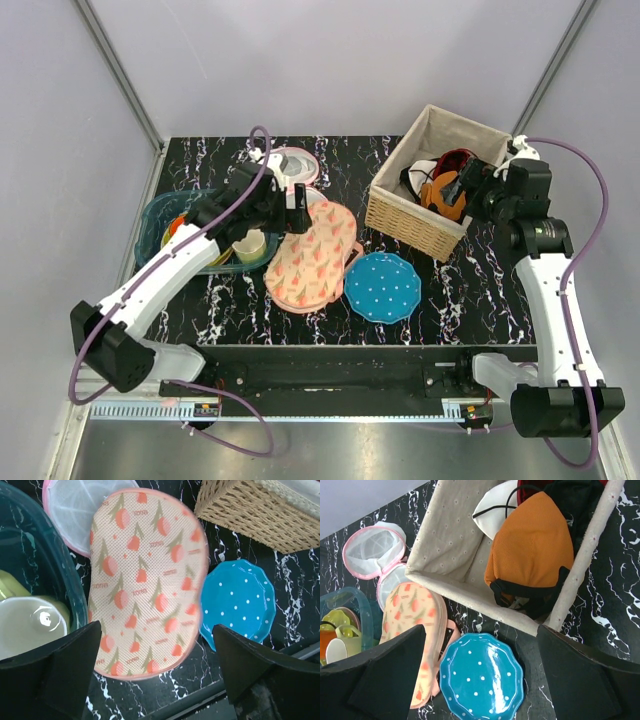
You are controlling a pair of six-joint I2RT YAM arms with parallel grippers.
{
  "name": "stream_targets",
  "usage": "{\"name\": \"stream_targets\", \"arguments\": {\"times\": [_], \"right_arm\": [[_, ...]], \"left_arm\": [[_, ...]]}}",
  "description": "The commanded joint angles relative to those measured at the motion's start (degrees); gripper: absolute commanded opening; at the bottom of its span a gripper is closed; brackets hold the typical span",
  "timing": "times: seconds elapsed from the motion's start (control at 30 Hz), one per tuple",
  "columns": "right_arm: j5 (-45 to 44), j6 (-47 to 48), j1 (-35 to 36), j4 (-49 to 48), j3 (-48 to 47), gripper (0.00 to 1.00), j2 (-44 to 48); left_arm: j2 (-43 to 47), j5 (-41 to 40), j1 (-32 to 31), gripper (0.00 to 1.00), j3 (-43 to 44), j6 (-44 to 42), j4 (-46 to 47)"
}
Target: Unzip the laundry bag and remove the bra
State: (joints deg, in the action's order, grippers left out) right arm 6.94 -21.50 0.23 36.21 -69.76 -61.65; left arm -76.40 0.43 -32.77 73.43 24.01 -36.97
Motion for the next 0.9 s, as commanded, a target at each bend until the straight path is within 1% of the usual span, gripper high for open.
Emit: {"name": "stream_targets", "arguments": {"times": [0.0, 0.03, 0.1, 0.17, 0.23, 0.27, 0.4, 0.43, 0.57, 0.7, 0.87], "right_arm": [[-2.8, 0.4, 0.2, 3.7, -2.8, 1.00, 0.8], [-4.2, 0.3, 0.2, 5.7, -3.5, 1.00, 0.2], [-5.0, 0.4, 0.2, 6.9, -4.5, 1.00, -1.1], [-6.3, 0.6, 0.1, 7.6, -4.4, 1.00, -1.4], [-6.7, 1.3, 0.2, 7.6, -4.1, 1.00, -1.4], [-6.6, 1.5, 0.2, 7.7, -4.0, 1.00, -1.4], [-8.3, 2.4, 0.2, 8.4, -4.1, 1.00, -1.8], [-8.4, 2.3, 0.2, 8.7, -4.1, 1.00, -1.9], [-8.6, 2.4, 0.2, 8.6, -3.3, 1.00, -1.7], [-9.0, 3.0, 0.3, 8.3, -3.4, 1.00, -3.0], [-7.0, 2.9, 0.2, 8.1, -3.8, 1.00, -3.7]], "left_arm": [[8.1, 1.0, 0.2, 0.96, 0.8, -0.1, -0.9], [11.6, 1.3, 0.3, 0.97, 0.2, 0.3, -0.9], [15.2, 1.1, 0.7, 0.98, -1.8, 1.7, -1.4], [20.8, -0.1, 0.9, 0.99, -4.9, 2.0, -2.3], [24.4, -3.1, 1.0, 0.99, -7.5, 2.1, -3.0], [28.1, -4.0, 1.1, 0.99, -10.3, 2.0, -3.8], [35.5, -7.3, 1.2, 0.99, -16.6, 2.9, -6.0], [36.4, -8.0, 1.2, 0.99, -19.0, 3.2, -6.3], [40.4, -8.5, 1.2, 0.99, -23.4, 7.1, -6.7], [42.9, -9.7, 1.2, 0.99, -25.7, 9.2, -6.4], [44.7, -10.8, 1.2, 0.99, -27.3, 9.2, -4.8]]}}
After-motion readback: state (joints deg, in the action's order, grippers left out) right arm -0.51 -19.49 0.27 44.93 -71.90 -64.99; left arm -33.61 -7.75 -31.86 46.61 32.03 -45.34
